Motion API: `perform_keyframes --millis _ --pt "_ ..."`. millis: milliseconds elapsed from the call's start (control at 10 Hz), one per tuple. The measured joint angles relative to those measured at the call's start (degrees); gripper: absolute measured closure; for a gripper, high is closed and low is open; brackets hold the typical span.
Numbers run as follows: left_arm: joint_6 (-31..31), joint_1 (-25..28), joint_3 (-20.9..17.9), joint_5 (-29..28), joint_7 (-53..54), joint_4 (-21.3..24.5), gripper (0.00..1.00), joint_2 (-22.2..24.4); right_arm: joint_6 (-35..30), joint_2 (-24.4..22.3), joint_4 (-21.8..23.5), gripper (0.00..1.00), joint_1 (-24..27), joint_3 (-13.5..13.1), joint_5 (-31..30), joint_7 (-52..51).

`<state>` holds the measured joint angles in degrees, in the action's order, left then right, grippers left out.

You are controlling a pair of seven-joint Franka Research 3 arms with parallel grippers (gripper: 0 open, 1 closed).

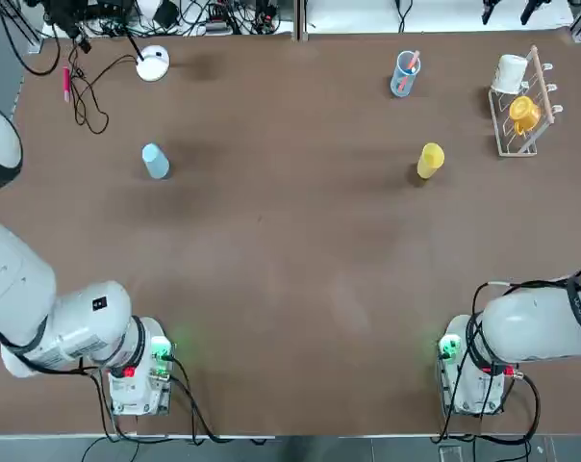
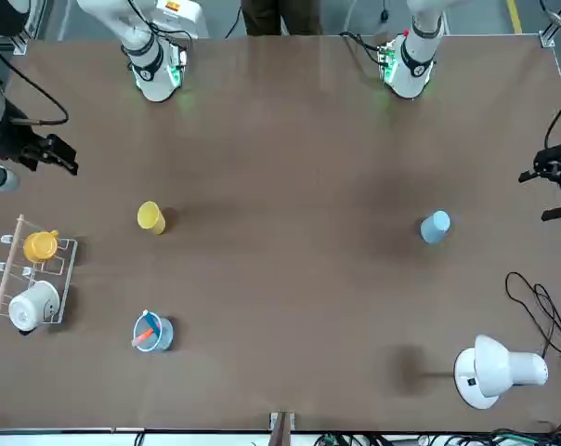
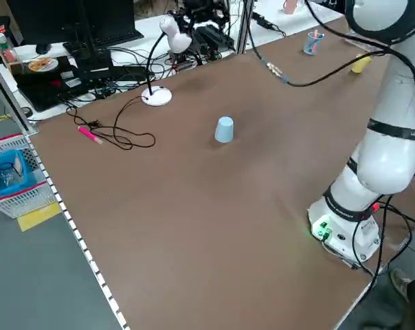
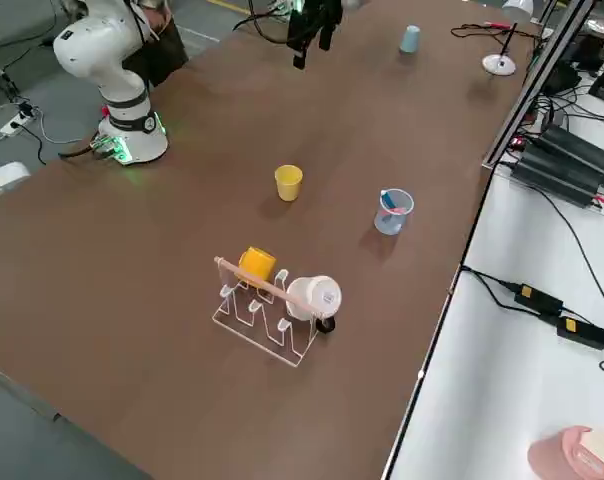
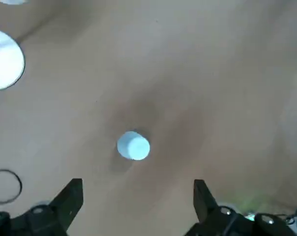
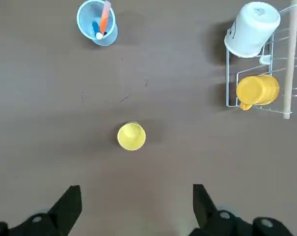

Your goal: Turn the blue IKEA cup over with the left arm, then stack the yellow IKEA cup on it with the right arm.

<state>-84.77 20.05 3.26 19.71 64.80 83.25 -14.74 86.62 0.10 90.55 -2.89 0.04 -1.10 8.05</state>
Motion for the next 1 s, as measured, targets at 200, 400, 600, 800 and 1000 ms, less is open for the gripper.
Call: perform_keyframes --millis 200,400,600,800,1000 --pt "0.22 3.37 -0.01 5.66 12.29 0.41 0.01 -3.11 4.19 -3.24 6.49 0.0 0.01 -0.05 0.03 0.15" --pt "1.5 5.05 0.01 9.25 21.75 0.89 0.01 -7.23 9.71 -6.2 14.56 0.0 0.84 0.72 0.04 0.31" --pt "2.53 6.5 0.02 12.51 27.06 2.09 0.01 -9.62 15.46 -6.92 21.06 0.0 2.42 2.27 0.04 0.33" --pt "2.59 9.22 0.03 14.73 35.23 7.0 0.01 -10.97 23.34 -6.81 28.14 0.0 2.59 2.6 0.04 0.33" --pt "-0.85 11.26 0.04 17.39 45.64 12.49 0.01 -12.07 30.85 -6.54 33.56 0.0 2.3 3.13 0.05 0.33"
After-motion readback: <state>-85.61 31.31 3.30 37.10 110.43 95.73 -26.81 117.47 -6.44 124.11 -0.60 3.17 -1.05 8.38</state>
